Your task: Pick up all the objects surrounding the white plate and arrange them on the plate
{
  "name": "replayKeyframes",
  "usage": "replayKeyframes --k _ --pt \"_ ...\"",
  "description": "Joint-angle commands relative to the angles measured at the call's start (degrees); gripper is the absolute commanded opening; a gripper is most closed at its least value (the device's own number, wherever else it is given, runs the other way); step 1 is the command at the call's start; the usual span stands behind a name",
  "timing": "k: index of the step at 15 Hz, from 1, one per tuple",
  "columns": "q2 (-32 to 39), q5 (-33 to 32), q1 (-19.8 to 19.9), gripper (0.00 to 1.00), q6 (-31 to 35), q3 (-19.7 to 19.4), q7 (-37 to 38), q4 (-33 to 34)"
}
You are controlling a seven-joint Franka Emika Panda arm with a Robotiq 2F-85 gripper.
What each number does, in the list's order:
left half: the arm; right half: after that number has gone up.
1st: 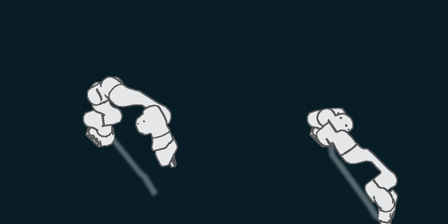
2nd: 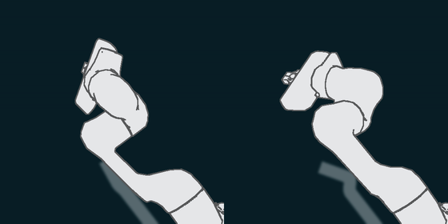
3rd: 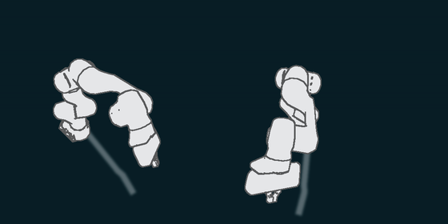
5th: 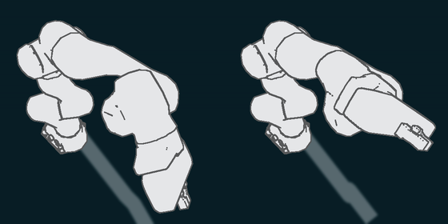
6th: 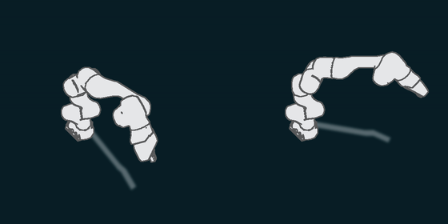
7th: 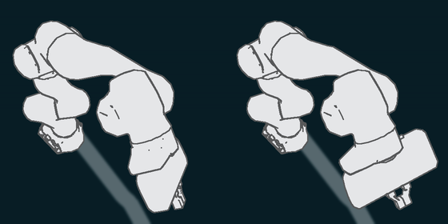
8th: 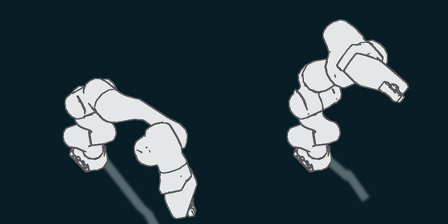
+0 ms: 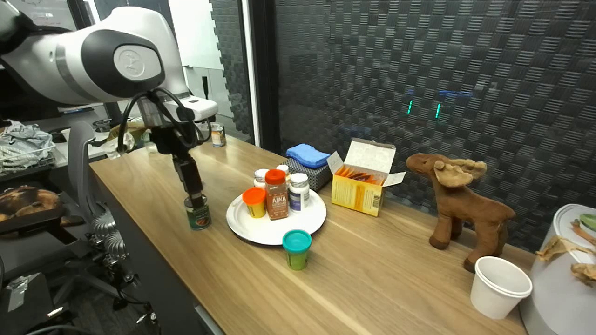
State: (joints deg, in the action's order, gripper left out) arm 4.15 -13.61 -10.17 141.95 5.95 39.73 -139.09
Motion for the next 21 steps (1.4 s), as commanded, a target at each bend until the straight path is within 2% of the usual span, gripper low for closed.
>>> replayKeyframes --k 1,3,9,10,12,16,21 --pt "-1.3 -0.5 0.4 1.0 1.3 -0.2 0.7 -1.1" --pt "-1.1 -0.5 0.6 0.73 1.1 -0.3 0.6 -0.9" --pt "-1.0 -0.6 0.9 0.27 0.2 -0.6 0.3 -0.4" --pt "-1.2 -0.5 0.9 0.22 -0.1 -0.6 0.2 -0.3" --pt "-2.1 0.3 1.2 0.21 -0.5 -0.7 -0.6 -0.3" --pt "-5.8 -2.3 2.5 0.21 -4.1 -1.8 0.4 0.6" --pt "-7.7 -4.3 6.9 0.21 -10.1 -3.4 0.6 5.6"
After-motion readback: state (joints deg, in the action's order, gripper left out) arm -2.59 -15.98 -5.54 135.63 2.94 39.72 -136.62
